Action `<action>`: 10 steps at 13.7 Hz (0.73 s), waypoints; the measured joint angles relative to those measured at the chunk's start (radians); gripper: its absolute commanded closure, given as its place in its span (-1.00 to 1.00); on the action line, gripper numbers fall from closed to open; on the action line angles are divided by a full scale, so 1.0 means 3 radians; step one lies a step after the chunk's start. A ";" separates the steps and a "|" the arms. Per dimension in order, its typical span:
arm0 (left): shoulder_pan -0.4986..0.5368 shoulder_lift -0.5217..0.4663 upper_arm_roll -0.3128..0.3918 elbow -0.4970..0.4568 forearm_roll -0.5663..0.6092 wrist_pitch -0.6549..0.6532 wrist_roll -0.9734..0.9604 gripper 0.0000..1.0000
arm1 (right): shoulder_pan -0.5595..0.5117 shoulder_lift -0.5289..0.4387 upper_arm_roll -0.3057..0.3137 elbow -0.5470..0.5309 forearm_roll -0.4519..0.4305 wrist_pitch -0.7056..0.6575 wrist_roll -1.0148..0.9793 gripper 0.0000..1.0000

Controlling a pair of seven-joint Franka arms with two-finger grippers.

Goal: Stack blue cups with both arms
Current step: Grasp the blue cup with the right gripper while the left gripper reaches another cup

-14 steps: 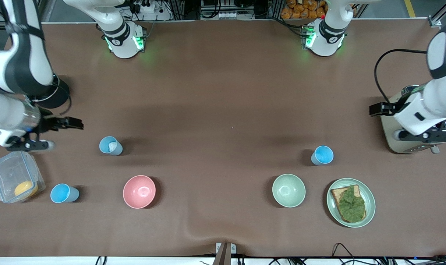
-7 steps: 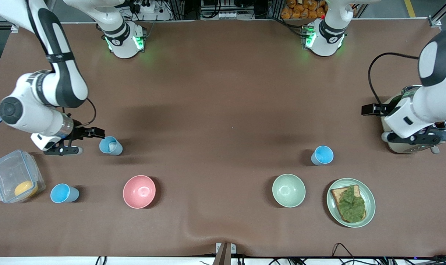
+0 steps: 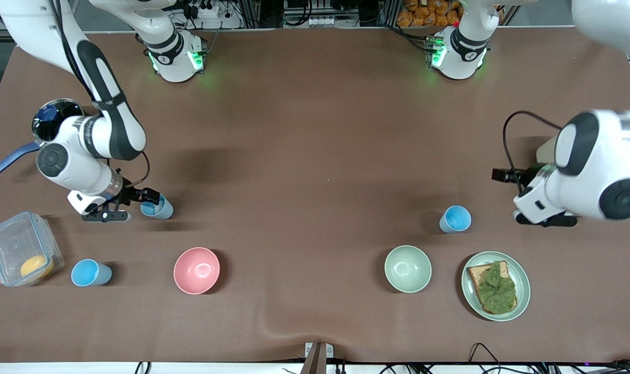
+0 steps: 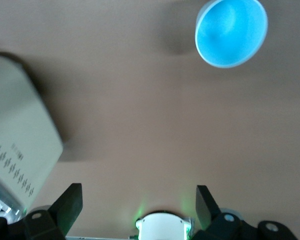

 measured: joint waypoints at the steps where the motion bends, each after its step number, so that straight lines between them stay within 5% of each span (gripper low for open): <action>1: -0.0001 0.0079 -0.0002 -0.0033 0.0000 0.0105 0.0000 -1.00 | 0.0000 0.0042 0.0000 0.0003 0.0001 0.0031 0.0000 0.30; 2: -0.0004 0.0113 -0.0006 -0.0099 0.0000 0.0243 0.0000 -1.00 | 0.0000 0.0061 0.0000 0.0007 0.0003 0.0037 0.0000 0.75; 3: -0.0007 0.0114 -0.0007 -0.0186 0.0000 0.0412 0.0000 -1.00 | 0.0000 0.0065 0.0000 0.0010 0.0004 0.0037 0.0001 0.99; 10: 0.0046 0.0141 -0.0003 -0.0401 -0.0234 0.1321 0.0000 -1.00 | 0.0001 0.0060 0.0001 0.0068 0.0032 -0.0012 0.0001 1.00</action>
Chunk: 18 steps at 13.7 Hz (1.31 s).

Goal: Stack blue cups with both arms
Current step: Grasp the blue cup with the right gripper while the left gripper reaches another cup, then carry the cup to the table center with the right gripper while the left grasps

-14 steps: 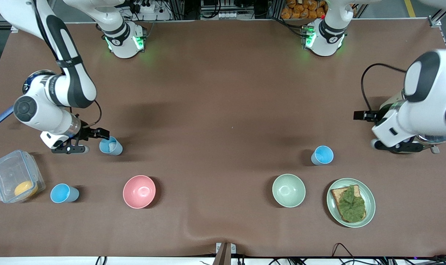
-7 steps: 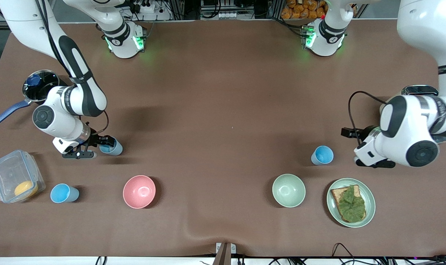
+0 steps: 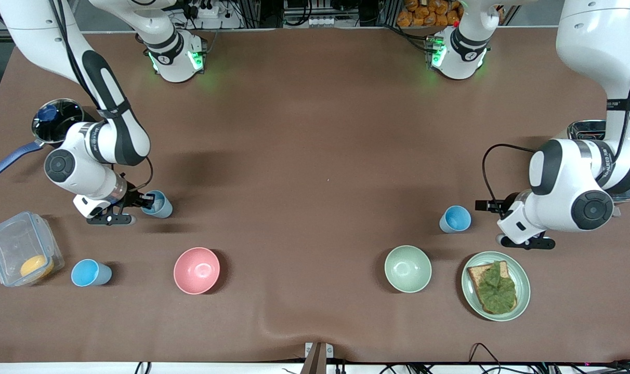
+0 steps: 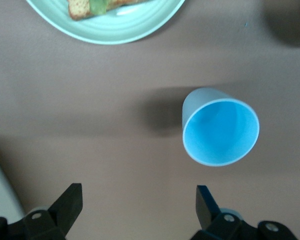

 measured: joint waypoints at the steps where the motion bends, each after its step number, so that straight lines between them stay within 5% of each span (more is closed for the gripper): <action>1: 0.0012 0.0023 0.0001 -0.0008 -0.0105 0.0063 0.0000 -1.00 | 0.0000 0.0001 0.0001 0.0033 0.0000 -0.0069 0.0000 1.00; 9: -0.0030 0.0229 -0.0006 -0.0017 -0.0220 0.0128 -0.0030 -1.00 | 0.0416 -0.0427 0.0062 0.0867 0.0020 -0.1925 0.0509 1.00; 13: -0.0032 0.0306 -0.0006 0.0007 -0.0221 0.0163 -0.0039 -1.00 | 0.1047 -0.0509 0.0089 0.0868 0.0248 -0.1952 0.1090 1.00; 17: -0.0031 0.0420 -0.0005 0.0088 -0.0228 0.0251 -0.0062 -1.00 | 0.1710 -0.0392 0.0100 0.0851 0.0335 -0.1498 0.1913 1.00; 18: -0.0030 0.0445 -0.0005 0.0094 -0.0230 0.0275 -0.0063 -0.43 | 0.1888 -0.0318 0.0102 0.0837 0.0357 -0.1311 0.2069 1.00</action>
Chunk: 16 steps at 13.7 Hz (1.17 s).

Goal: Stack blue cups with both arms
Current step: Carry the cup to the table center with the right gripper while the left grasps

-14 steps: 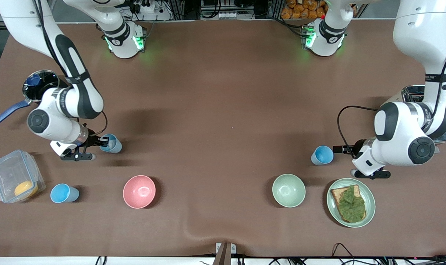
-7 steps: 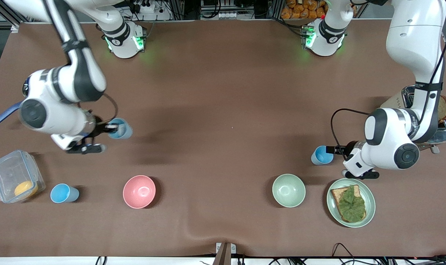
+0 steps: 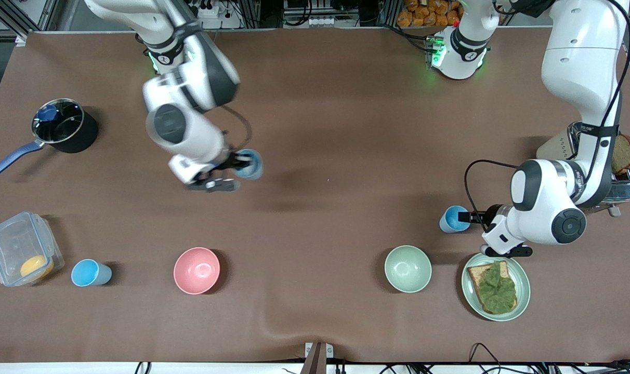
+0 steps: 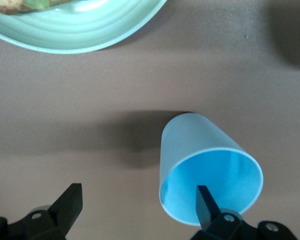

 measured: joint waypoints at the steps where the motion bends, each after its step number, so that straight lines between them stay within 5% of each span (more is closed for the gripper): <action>1: 0.0000 0.0019 0.0000 0.0001 -0.0025 0.0028 -0.0024 0.41 | 0.0158 0.0096 0.0001 -0.0012 0.0066 0.0205 0.0100 1.00; 2: -0.0001 0.0031 -0.0001 0.0002 -0.0093 0.0054 -0.0117 0.93 | 0.0314 0.0217 0.0001 -0.0021 0.0133 0.0432 0.0197 1.00; 9: -0.0028 0.0051 -0.0006 0.0015 -0.0200 0.0070 -0.0368 1.00 | 0.0818 0.0809 -0.0004 -0.0024 0.0187 0.1366 0.0547 1.00; 10: -0.0028 0.0051 -0.0005 0.0028 -0.0200 0.0070 -0.0371 1.00 | 0.0831 0.0855 -0.0004 -0.0023 0.0188 0.1435 0.0547 0.57; 11: -0.0028 0.0050 -0.0004 0.0047 -0.0200 0.0070 -0.0374 1.00 | 0.0834 0.0872 -0.0005 -0.0021 0.0189 0.1456 0.0547 -0.98; 16: -0.0018 -0.0088 0.0005 0.0120 -0.0201 0.0067 -0.0431 1.00 | 0.0848 0.0867 -0.0009 0.0032 0.0190 0.1453 0.0611 -1.00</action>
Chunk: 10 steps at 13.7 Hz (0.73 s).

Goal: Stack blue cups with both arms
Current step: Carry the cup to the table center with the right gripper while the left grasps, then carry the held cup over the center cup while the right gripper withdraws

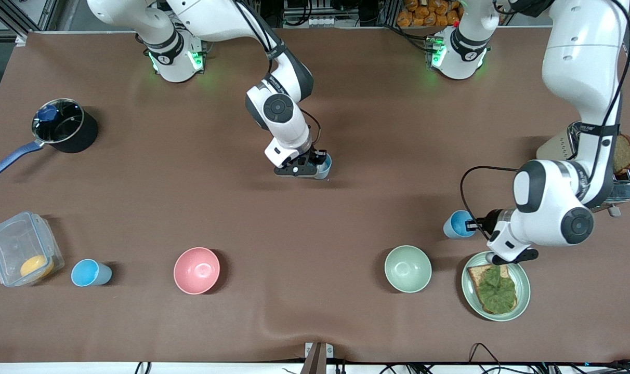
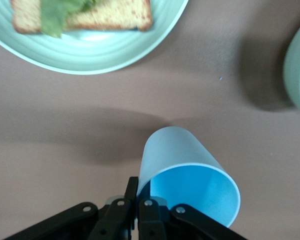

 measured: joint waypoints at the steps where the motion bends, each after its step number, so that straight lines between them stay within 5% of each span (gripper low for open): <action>1: 0.0002 -0.0049 0.0000 0.0002 0.0000 -0.0001 -0.0083 1.00 | 0.0001 -0.0030 -0.0007 0.0040 0.0000 -0.0068 0.0034 -1.00; 6: -0.0007 -0.0270 -0.0030 0.0004 0.0000 -0.0015 -0.0465 1.00 | -0.0187 -0.0551 -0.0307 0.0542 -0.0003 -0.1519 -0.0194 -1.00; 10: -0.0141 -0.0410 -0.0383 0.0004 0.0000 -0.0178 -0.1205 1.00 | -0.0796 -0.0790 -0.0459 0.1111 -0.0005 -0.2629 -0.0859 -1.00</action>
